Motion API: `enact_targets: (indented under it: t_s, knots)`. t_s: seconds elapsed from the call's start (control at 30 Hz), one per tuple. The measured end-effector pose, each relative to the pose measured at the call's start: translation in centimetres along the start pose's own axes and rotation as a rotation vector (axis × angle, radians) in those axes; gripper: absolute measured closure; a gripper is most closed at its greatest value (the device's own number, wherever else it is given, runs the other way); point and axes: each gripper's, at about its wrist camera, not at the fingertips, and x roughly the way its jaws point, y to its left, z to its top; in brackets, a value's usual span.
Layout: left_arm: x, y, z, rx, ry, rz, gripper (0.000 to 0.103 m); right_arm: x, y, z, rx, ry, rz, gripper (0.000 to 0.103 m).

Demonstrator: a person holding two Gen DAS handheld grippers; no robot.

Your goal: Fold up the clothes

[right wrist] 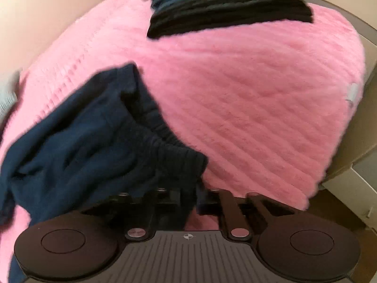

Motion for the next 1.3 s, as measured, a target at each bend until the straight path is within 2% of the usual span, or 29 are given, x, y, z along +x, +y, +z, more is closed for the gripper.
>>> enact_targets:
  t_s: [0.1, 0.17, 0.23, 0.27, 0.3, 0.37, 0.43, 0.47, 0.5, 0.57, 0.63, 0.67, 0.73, 0.77, 0.8, 0.83, 0.87, 0.9, 0.93, 1.0, 1.03, 1.1, 1.13, 1.17, 1.2, 1.23, 1.27, 1.3]
  knots:
    - [-0.6, 0.2, 2.2, 0.056, -0.014, 0.001, 0.069, -2.4, -2.8, -0.8, 0.092, -0.022, -0.018, 0.094]
    - [-0.8, 1.2, 3.5, 0.082, -0.020, 0.017, 0.069, -2.5, -2.8, -1.6, 0.043, -0.006, -0.034, 0.094]
    - [-0.8, 2.8, 4.9, 0.102, -0.027, 0.044, 0.069, -2.3, -2.3, -2.2, -0.023, 0.014, -0.051, 0.086]
    - [-0.8, 3.5, 5.6, 0.112, -0.031, 0.058, 0.068, -2.6, -1.8, -2.1, -0.041, 0.001, -0.072, 0.065]
    - [-0.7, 4.3, 6.3, 0.122, -0.034, 0.071, 0.067, -2.9, -1.3, -1.9, -0.060, -0.012, -0.091, 0.053]
    - [0.0, 6.1, 8.3, 0.136, -0.049, 0.112, 0.062, -4.2, 0.2, -1.2, -0.133, -0.084, -0.076, 0.052]
    - [0.8, 8.0, 10.5, 0.151, -0.067, 0.150, 0.051, -4.5, 1.7, -0.4, -0.207, -0.114, -0.020, 0.052]
    - [1.3, 8.9, 11.5, 0.155, -0.072, 0.156, 0.049, -4.7, 2.4, 0.0, -0.244, -0.129, 0.007, 0.052]
    - [1.8, 9.9, 12.6, 0.158, -0.077, 0.161, 0.044, -4.0, 3.3, 0.3, -0.297, -0.120, 0.038, 0.052]
    - [3.3, 12.0, 14.9, 0.152, -0.085, 0.138, 0.044, -2.8, 5.0, 0.9, -0.403, -0.102, 0.098, 0.052]
    - [4.7, 13.6, 17.1, 0.163, -0.077, 0.127, 0.044, -1.2, 5.9, 1.1, -0.480, -0.075, 0.122, 0.052]
    - [5.6, 14.3, 18.2, 0.172, -0.069, 0.134, 0.044, -0.5, 5.7, 1.4, -0.471, -0.060, 0.138, 0.052]
    - [7.3, 15.5, 19.3, 0.170, -0.028, 0.132, 0.044, 0.7, 5.4, 2.0, -0.454, -0.029, 0.170, 0.052]
    - [8.2, 16.1, 19.6, 0.158, 0.006, 0.138, 0.044, 1.0, 5.2, 2.1, -0.446, -0.004, 0.176, 0.070]
    - [9.1, 16.6, 19.8, 0.144, 0.040, 0.146, 0.051, 1.3, 4.9, 2.3, -0.437, 0.020, 0.183, 0.076]
    - [9.7, 17.1, 20.0, 0.120, 0.074, 0.132, 0.067, 1.5, 4.7, 2.4, -0.429, 0.043, 0.189, 0.085]
    - [10.3, 17.6, 20.1, 0.094, 0.107, 0.114, 0.074, 1.1, 4.5, 3.0, -0.419, 0.034, 0.181, 0.099]
    - [9.7, 17.7, 20.3, 0.085, 0.081, 0.116, 0.085, 0.7, 4.3, 3.7, -0.410, 0.026, 0.173, 0.099]
    - [8.8, 17.8, 20.5, 0.079, 0.045, 0.122, 0.089, 0.2, 4.0, 4.3, -0.400, 0.017, 0.165, 0.099]
    - [7.0, 18.0, 20.9, 0.067, -0.026, 0.132, 0.090, -0.5, 3.6, 5.8, -0.380, -0.011, 0.163, 0.099]
    - [6.0, 18.9, 21.3, 0.018, -0.061, 0.120, 0.090, 0.2, 3.8, 6.1, -0.393, -0.005, 0.163, 0.099]
    - [5.7, 20.4, 22.1, -0.021, -0.078, 0.129, 0.088, 1.4, 4.2, 6.8, -0.421, 0.006, 0.163, 0.097]
    - [6.5, 20.8, 22.3, -0.024, -0.045, 0.137, 0.086, 2.1, 4.4, 7.1, -0.434, 0.012, 0.162, 0.095]
    - [7.3, 21.3, 22.5, -0.027, -0.008, 0.144, 0.080, 3.2, 4.4, 7.0, -0.430, 0.038, 0.142, 0.085]
    - [7.9, 21.4, 22.2, -0.034, 0.035, 0.150, 0.077, 4.3, 4.4, 7.0, -0.425, 0.063, 0.122, 0.058]
    - [8.2, 21.4, 22.2, -0.028, 0.069, 0.166, 0.074, 4.5, 4.4, 6.8, -0.411, 0.057, 0.098, 0.049]
    - [7.9, 21.2, 22.2, -0.010, 0.059, 0.186, 0.072, 3.9, 4.1, 6.8, -0.392, 0.038, 0.101, 0.045]
    - [7.2, 20.8, 22.2, 0.004, 0.028, 0.201, 0.069, 3.3, 3.9, 6.8, -0.374, 0.020, 0.103, 0.045]
